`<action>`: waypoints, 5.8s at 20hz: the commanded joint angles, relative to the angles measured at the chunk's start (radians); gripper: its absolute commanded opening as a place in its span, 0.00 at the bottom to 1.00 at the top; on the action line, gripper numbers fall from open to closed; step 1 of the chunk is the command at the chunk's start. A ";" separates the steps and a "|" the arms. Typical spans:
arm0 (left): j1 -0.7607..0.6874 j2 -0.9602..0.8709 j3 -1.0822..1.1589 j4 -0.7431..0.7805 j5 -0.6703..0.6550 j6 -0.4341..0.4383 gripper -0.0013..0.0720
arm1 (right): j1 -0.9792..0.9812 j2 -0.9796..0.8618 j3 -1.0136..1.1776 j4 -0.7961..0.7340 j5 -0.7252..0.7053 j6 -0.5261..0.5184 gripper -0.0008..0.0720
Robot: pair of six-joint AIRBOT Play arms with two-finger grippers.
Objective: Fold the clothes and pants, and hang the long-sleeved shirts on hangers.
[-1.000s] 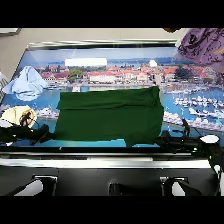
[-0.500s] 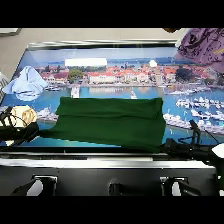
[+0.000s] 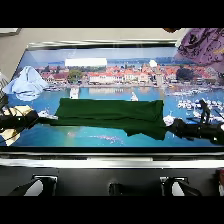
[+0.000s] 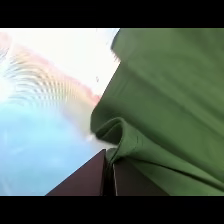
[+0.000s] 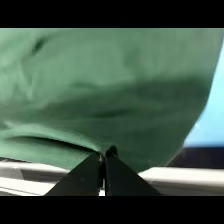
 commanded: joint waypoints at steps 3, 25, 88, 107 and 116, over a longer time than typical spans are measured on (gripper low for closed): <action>-0.109 -0.245 0.163 0.008 0.101 0.031 0.04 | 0.000 -0.278 0.151 0.066 -0.103 -0.103 0.05; -0.195 -0.719 0.521 0.016 0.107 0.038 0.13 | 0.294 -0.784 0.610 -0.222 -0.243 0.043 0.06; -1.120 -1.265 1.276 -0.637 0.323 -0.326 0.04 | 0.128 -0.520 0.980 -0.354 0.267 0.240 0.06; -0.726 -0.932 1.269 -0.163 -0.241 -0.340 0.03 | 0.368 -0.521 0.981 -0.298 0.169 0.490 0.06; -0.368 -0.608 1.269 0.109 -0.463 -0.298 0.04 | 0.811 -0.697 0.981 -0.356 -0.063 0.726 0.06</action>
